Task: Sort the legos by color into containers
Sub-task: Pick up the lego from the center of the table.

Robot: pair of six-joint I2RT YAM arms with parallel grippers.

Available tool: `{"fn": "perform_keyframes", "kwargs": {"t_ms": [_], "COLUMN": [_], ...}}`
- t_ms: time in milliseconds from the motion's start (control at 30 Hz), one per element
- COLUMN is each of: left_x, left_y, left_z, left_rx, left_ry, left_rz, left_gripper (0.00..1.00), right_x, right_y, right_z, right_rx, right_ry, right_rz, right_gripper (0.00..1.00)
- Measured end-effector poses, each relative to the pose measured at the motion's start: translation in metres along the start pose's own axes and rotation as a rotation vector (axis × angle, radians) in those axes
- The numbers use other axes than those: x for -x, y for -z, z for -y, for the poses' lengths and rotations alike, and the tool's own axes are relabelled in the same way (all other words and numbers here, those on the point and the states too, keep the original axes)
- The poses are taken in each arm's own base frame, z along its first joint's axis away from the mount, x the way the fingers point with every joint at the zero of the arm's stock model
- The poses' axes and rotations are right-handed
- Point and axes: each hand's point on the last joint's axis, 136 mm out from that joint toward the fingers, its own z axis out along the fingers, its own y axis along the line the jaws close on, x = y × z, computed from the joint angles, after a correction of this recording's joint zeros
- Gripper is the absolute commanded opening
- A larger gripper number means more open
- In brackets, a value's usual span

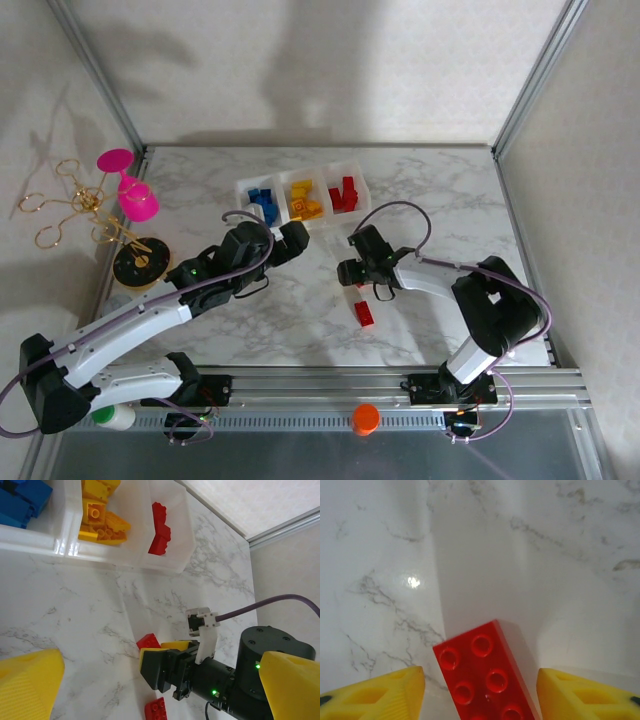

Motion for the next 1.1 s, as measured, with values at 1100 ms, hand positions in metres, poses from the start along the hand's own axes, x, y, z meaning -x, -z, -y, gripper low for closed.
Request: {"fn": "perform_keyframes", "kwargs": {"t_ms": [1100], "left_x": [0.008], "left_y": [0.018], "left_z": [0.011], "left_rx": [-0.028], "left_ry": [-0.031], "left_rz": [0.021], "left_gripper": [1.00], "right_x": [0.129], "right_y": [0.027], "right_z": [0.002], "right_rx": [-0.115], "right_ry": [-0.064], "right_rz": [0.239], "right_gripper": [0.36]}}
